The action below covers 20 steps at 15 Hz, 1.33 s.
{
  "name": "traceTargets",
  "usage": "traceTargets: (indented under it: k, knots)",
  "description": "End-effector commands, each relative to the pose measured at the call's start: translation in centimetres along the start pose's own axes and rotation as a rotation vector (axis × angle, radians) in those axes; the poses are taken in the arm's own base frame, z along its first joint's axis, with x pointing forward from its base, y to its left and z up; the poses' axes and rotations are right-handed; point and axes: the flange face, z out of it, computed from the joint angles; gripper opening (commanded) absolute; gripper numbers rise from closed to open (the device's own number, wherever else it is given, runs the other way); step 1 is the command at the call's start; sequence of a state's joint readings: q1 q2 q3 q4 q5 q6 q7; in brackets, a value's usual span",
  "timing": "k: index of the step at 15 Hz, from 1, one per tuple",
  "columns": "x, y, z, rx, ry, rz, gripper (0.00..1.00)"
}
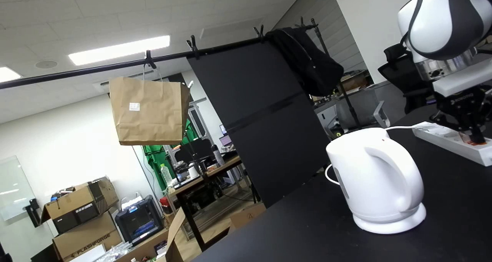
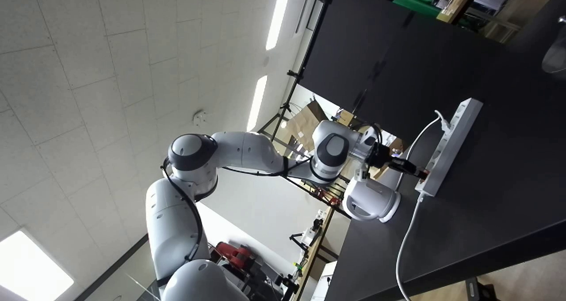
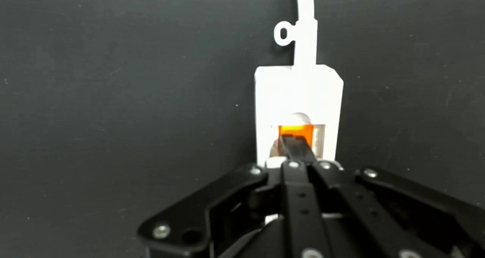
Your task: Turn on the big switch on the adapter
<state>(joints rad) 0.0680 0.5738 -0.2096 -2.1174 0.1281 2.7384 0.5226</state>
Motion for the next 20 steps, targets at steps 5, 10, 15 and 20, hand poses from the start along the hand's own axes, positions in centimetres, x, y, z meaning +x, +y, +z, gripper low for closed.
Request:
traceTargets:
  k: [5, 10, 15, 20]
  knots:
    - [0.4, 3.5, 4.1, 0.128, -0.078, 0.094, 0.00]
    - [0.3, 5.0, 5.5, 0.189, -0.104, 0.112, 0.00]
    - [0.4, 4.2, 3.6, 0.194, -0.086, 0.100, 0.00]
    - [0.8, 5.0, -2.3, 0.182, -0.028, 0.040, 0.00]
